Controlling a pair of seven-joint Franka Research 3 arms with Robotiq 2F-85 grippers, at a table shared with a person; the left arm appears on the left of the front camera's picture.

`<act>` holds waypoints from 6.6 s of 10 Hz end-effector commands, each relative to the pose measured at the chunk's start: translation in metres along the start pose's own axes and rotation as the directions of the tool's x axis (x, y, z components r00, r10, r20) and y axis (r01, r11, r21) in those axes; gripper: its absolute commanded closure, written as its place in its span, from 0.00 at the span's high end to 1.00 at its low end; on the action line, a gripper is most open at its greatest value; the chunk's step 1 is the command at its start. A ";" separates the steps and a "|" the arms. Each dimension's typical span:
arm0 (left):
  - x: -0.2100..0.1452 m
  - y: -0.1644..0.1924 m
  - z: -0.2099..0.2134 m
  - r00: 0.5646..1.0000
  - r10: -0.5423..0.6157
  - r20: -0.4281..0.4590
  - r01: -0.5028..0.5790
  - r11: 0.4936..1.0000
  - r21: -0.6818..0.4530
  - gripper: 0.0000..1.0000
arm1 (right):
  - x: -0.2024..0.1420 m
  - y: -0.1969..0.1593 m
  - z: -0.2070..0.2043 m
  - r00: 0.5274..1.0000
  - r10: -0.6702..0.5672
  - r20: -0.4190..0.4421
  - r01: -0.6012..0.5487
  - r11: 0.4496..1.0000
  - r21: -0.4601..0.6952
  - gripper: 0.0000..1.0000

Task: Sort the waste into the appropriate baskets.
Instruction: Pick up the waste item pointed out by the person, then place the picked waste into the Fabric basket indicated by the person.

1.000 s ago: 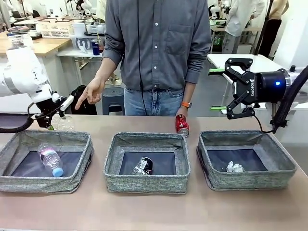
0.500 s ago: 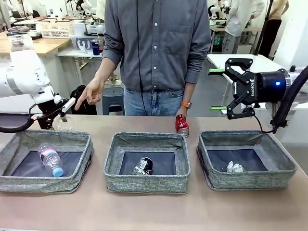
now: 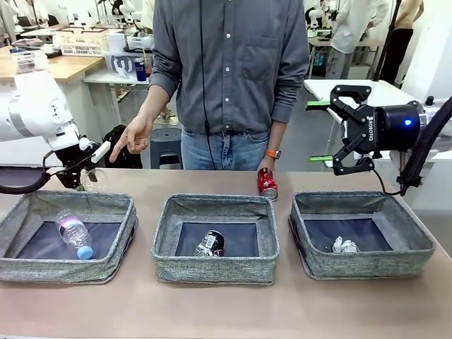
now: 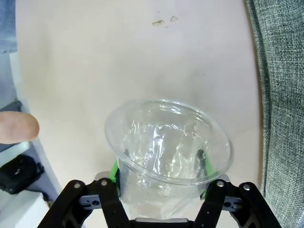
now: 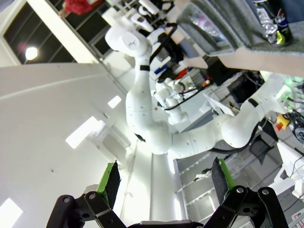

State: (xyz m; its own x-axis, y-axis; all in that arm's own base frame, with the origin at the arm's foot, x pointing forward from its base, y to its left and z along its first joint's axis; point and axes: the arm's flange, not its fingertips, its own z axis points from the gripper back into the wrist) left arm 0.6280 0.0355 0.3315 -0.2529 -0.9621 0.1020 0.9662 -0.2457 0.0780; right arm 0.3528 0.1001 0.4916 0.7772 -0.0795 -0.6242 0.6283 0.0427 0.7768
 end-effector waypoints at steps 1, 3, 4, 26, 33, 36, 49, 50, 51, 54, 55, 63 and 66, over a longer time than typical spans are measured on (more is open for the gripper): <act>-0.001 0.003 -0.001 1.000 0.015 0.026 -0.015 1.000 0.002 0.43 | -0.002 0.004 -0.002 1.000 -0.007 -0.012 0.007 1.000 0.016 1.00; -0.002 0.001 0.003 0.999 0.026 0.021 -0.026 1.000 0.002 0.35 | -0.002 0.004 -0.002 1.000 -0.007 -0.012 0.007 1.000 0.016 1.00; -0.004 0.000 0.008 0.999 0.026 0.026 -0.026 1.000 0.012 0.35 | -0.002 0.004 -0.002 1.000 -0.007 -0.012 0.007 1.000 0.016 1.00; 0.170 -0.071 0.261 0.734 0.674 -0.080 -0.679 0.730 -0.076 0.36 | -0.002 0.004 -0.002 1.000 -0.007 -0.012 0.007 1.000 0.016 1.00; 0.407 -0.084 0.299 0.388 0.920 0.056 -0.914 0.392 -0.103 0.36 | -0.002 0.004 -0.002 1.000 -0.007 -0.012 0.007 1.000 0.016 1.00; 0.459 -0.096 0.315 0.418 0.908 0.017 -0.900 0.412 0.140 0.36 | -0.002 0.004 -0.002 1.000 -0.007 -0.012 0.007 1.000 0.016 1.00; 0.530 -0.119 0.413 0.036 0.999 0.019 -0.977 0.031 0.211 0.36 | -0.002 0.004 -0.002 1.000 -0.007 -0.012 0.007 1.000 0.016 1.00; 0.534 -0.119 0.418 0.036 0.999 0.033 -0.981 0.029 0.192 0.36 | -0.002 0.004 -0.002 1.000 -0.007 -0.012 0.007 1.000 0.016 1.00; 0.538 -0.118 0.421 0.017 0.998 0.061 -0.989 0.008 0.147 0.36 | -0.002 0.004 -0.002 1.000 -0.007 -0.012 0.007 1.000 0.016 1.00; 0.554 -0.114 0.420 -0.008 0.998 0.056 -0.992 -0.015 0.123 0.36 | -0.002 0.004 -0.002 1.000 -0.007 -0.012 0.007 1.000 0.016 1.00; 0.555 -0.114 0.421 -0.006 0.999 0.054 -0.991 -0.014 0.134 0.36 | -0.002 0.004 -0.002 1.000 -0.007 -0.012 0.007 1.000 0.016 1.00; 0.547 -0.122 0.405 0.013 0.998 0.054 -0.993 0.007 0.115 0.36 | -0.002 0.004 -0.002 1.000 -0.007 -0.012 0.007 1.000 0.016 1.00; 0.547 -0.122 0.405 0.013 0.998 0.054 -0.993 0.007 0.115 0.36 | -0.002 0.004 -0.002 1.000 -0.007 -0.012 0.007 1.000 0.016 1.00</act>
State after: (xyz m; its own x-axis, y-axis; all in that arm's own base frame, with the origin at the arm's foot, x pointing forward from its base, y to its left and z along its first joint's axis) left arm 0.3517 -0.4135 0.7777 0.9587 -0.2524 0.1307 0.2515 0.9676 0.0243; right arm 0.3528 0.1001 0.4918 0.7772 -0.0793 -0.6243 0.6283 0.0426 0.7768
